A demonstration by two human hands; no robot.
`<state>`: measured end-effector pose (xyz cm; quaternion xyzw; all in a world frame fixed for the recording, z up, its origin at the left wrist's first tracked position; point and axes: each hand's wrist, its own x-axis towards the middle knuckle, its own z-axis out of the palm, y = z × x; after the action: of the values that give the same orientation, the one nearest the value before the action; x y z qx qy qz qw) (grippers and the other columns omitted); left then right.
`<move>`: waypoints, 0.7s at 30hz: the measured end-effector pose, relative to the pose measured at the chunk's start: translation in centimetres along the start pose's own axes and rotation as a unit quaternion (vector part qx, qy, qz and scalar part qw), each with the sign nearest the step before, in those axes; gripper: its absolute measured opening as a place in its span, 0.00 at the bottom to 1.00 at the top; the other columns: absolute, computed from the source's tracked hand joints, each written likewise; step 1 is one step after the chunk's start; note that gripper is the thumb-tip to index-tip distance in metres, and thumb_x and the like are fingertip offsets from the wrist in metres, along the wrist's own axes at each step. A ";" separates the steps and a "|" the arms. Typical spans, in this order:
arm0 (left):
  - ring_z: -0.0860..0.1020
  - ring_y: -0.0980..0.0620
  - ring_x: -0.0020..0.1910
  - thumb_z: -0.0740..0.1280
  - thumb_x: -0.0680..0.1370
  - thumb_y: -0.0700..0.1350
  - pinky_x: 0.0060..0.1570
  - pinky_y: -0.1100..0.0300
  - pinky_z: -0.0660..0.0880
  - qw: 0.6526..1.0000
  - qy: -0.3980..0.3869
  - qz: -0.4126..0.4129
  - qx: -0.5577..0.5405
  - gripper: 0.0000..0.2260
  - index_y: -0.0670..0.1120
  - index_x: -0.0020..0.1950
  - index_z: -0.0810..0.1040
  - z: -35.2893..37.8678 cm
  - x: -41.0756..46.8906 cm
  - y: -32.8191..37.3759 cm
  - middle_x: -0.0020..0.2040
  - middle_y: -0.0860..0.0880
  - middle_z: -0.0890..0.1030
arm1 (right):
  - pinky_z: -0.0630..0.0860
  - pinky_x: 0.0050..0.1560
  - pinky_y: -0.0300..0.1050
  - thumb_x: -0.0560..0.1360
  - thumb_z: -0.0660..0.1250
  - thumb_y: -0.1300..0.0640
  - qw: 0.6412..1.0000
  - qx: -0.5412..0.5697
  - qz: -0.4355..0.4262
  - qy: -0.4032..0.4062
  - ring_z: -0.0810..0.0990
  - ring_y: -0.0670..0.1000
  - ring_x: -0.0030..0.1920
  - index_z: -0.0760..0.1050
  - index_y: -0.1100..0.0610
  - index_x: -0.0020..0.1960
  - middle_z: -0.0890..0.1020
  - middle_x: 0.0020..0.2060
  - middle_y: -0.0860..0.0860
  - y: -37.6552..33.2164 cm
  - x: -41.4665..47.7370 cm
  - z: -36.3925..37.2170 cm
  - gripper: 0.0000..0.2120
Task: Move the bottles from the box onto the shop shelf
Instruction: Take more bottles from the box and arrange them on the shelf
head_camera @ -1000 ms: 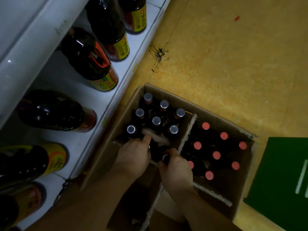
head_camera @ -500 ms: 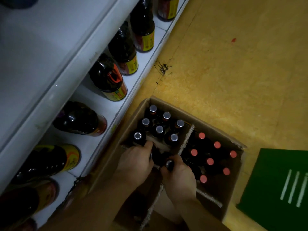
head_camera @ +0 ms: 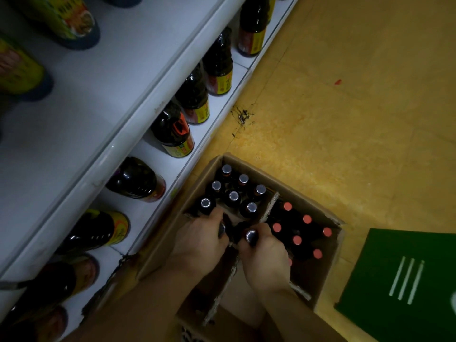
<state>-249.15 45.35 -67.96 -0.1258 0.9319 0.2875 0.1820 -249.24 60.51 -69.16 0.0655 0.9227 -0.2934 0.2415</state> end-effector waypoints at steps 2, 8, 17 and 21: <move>0.80 0.53 0.49 0.68 0.80 0.51 0.43 0.61 0.69 1.000 0.006 -0.006 -0.012 0.11 0.56 0.60 0.69 -0.6 -0.9 0.5 0.44 0.56 0.75 | 0.83 0.47 0.47 0.80 0.69 0.50 1.000 0.005 -0.004 0.002 0.83 0.46 0.46 0.72 0.47 0.62 0.82 0.48 0.44 -0.3 -0.6 -1.0 0.12; 0.70 0.56 0.38 0.66 0.80 0.52 0.39 0.59 0.66 1.000 0.024 -0.013 -0.015 0.10 0.57 0.51 0.64 -3.4 -3.6 2.8 0.36 0.58 0.69 | 0.82 0.43 0.48 0.79 0.69 0.50 1.000 0.007 -0.019 0.014 0.83 0.47 0.43 0.72 0.46 0.59 0.82 0.44 0.45 -1.8 -3.0 -4.3 0.10; 0.71 0.56 0.34 0.66 0.80 0.52 0.30 0.58 0.62 0.995 0.049 -0.077 -0.040 0.10 0.54 0.48 0.65 -8.2 -9.5 7.4 0.35 0.54 0.73 | 0.81 0.43 0.49 0.79 0.68 0.48 0.997 -0.037 -0.066 0.015 0.82 0.46 0.41 0.71 0.44 0.54 0.81 0.40 0.43 -4.4 -8.4 -11.4 0.07; 0.73 0.51 0.36 0.68 0.79 0.53 0.34 0.56 0.65 0.992 0.065 -0.093 -0.053 0.10 0.53 0.49 0.66 -10.4 -12.5 9.8 0.35 0.54 0.74 | 0.82 0.43 0.50 0.79 0.67 0.48 0.995 -0.060 -0.085 0.009 0.83 0.47 0.41 0.71 0.46 0.56 0.81 0.41 0.44 -6.0 -11.0 -15.1 0.08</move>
<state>-244.00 48.79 -49.98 -0.2402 0.9092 0.3097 0.1404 -247.32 64.44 -50.05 -0.0254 0.9429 -0.2564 0.2109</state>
